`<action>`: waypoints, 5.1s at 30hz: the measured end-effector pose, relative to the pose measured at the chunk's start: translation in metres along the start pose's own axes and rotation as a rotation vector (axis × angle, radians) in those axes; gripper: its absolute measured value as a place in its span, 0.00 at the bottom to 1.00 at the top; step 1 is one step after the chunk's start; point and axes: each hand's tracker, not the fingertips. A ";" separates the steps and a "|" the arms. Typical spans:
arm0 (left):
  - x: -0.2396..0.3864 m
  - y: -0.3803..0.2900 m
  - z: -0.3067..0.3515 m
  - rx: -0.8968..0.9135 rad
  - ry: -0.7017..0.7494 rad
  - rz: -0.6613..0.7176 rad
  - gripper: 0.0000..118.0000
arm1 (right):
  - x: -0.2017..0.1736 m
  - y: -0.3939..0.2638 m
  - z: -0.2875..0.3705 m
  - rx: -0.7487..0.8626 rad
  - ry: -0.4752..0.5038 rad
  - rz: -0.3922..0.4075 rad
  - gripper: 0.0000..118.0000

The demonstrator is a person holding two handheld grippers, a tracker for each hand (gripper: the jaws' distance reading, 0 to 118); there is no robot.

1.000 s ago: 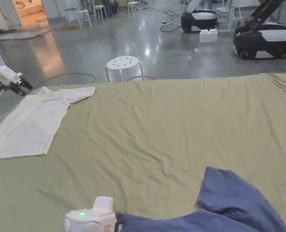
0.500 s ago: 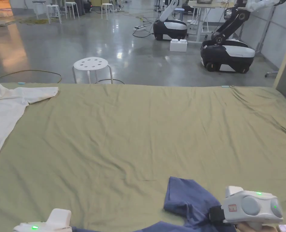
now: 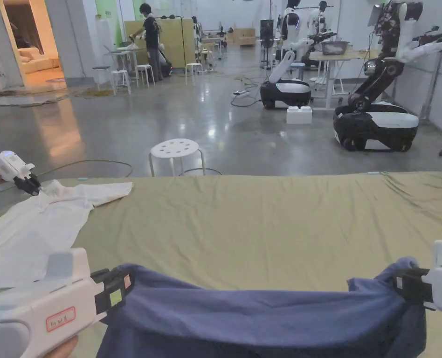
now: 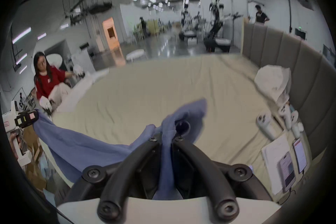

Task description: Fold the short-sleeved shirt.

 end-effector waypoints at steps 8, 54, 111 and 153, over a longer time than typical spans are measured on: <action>0.041 0.126 0.038 0.246 0.024 -0.087 0.02 | -0.040 0.123 0.066 0.264 -0.043 0.050 0.03; -0.023 -0.170 -0.088 -0.239 0.091 0.087 0.02 | 0.024 -0.150 -0.106 -0.165 -0.098 -0.019 0.03; -0.073 -0.140 -0.260 -0.458 0.290 0.208 0.50 | 0.015 -0.197 0.141 -0.005 -0.187 -0.088 0.00; -0.013 -0.017 -0.114 -0.157 0.071 0.003 0.00 | -0.033 -0.010 -0.079 -0.273 0.083 0.129 0.00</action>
